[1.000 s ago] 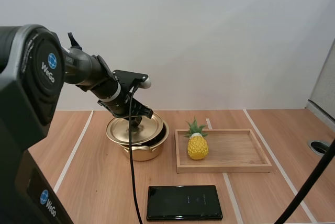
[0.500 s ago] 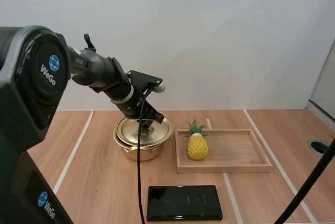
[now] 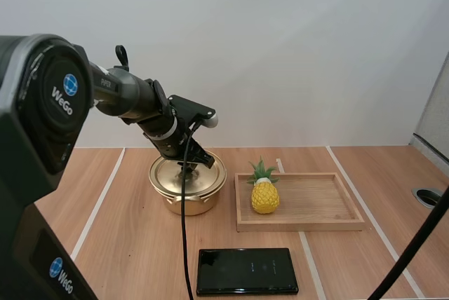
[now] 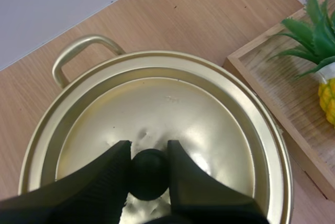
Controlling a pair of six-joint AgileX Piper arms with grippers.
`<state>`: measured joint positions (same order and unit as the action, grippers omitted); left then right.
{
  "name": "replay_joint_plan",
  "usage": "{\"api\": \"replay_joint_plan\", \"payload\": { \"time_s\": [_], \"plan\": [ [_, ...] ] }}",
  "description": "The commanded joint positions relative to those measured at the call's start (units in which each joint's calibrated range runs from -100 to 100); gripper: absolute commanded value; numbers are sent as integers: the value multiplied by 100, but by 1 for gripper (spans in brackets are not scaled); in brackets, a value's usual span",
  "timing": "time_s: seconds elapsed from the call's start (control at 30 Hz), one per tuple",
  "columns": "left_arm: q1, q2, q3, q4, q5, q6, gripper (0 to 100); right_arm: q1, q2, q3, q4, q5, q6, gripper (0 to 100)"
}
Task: Open the pot, put the grape inside, and close it
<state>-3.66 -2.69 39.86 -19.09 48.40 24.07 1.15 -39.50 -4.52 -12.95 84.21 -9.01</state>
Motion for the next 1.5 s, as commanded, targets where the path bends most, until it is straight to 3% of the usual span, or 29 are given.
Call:
{"api": "replay_joint_plan", "payload": {
  "time_s": [0.0,0.5,0.63,0.83,0.9,1.2,1.47],
  "plan": [
    [-19,20,165,146,-5,-46,0,-28,-77,-50,-73,32,6,100],
    [-19,20,257,90,-75,-134,2,-28,-77,-50,-73,32,6,100],
    [-19,20,257,90,-127,-251,30,-28,-77,-50,-73,32,6,100],
    [-19,20,257,90,-127,-85,89,-28,-77,-50,-73,32,6,100],
    [-19,20,257,90,-127,-85,100,-28,-77,-50,-73,32,6,100],
    [-19,-68,201,-5,-158,-85,100,-28,-77,-50,-73,32,6,100],
    [-19,-523,-410,0,-126,-616,100,-28,-77,-50,-73,98,6,100]
  ]
}}
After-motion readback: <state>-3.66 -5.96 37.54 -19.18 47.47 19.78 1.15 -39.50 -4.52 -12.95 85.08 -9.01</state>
